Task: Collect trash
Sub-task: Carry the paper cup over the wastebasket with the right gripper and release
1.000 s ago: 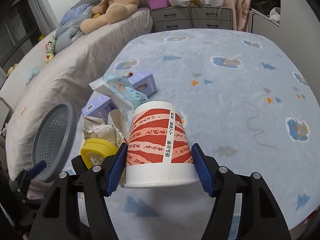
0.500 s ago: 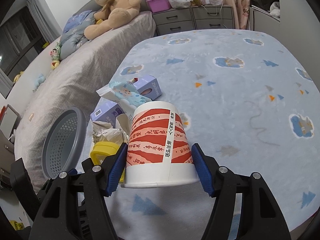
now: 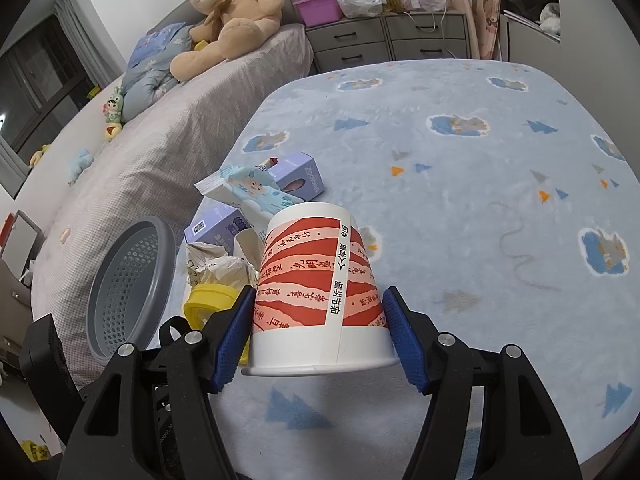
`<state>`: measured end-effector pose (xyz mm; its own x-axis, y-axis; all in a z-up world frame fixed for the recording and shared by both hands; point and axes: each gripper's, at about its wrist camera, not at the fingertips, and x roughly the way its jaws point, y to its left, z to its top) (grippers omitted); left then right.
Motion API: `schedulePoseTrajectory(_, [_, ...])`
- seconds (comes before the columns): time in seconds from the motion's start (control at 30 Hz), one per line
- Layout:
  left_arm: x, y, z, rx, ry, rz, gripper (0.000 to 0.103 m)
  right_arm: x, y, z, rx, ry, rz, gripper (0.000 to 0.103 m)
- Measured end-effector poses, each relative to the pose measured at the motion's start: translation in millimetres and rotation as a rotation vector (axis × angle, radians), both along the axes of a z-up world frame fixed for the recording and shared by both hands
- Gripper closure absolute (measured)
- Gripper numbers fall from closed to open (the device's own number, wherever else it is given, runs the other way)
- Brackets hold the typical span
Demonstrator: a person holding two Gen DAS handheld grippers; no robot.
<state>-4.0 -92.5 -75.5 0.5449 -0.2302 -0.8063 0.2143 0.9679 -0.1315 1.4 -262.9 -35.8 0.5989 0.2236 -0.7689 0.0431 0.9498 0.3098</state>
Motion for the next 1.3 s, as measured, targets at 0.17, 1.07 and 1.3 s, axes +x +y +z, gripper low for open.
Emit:
schedulePoseTrajectory(0.17, [-1, 15, 11, -0.004, -0.007, 0.020, 0.098, -2, 4, 6, 0.006, -0.018, 0.003, 0.040])
schedulePoseTrajectory(1.07, [40, 199, 59, 0.066, -0.102, 0.317, 0.098, 50, 184, 38, 0.012, -0.042, 0.366, 0.040])
schedulePoseTrajectory(1.3, [45, 210, 43, 0.104, -0.071, 0.333, 0.098, 70, 228, 25, 0.006, -0.031, 0.475, 0.040])
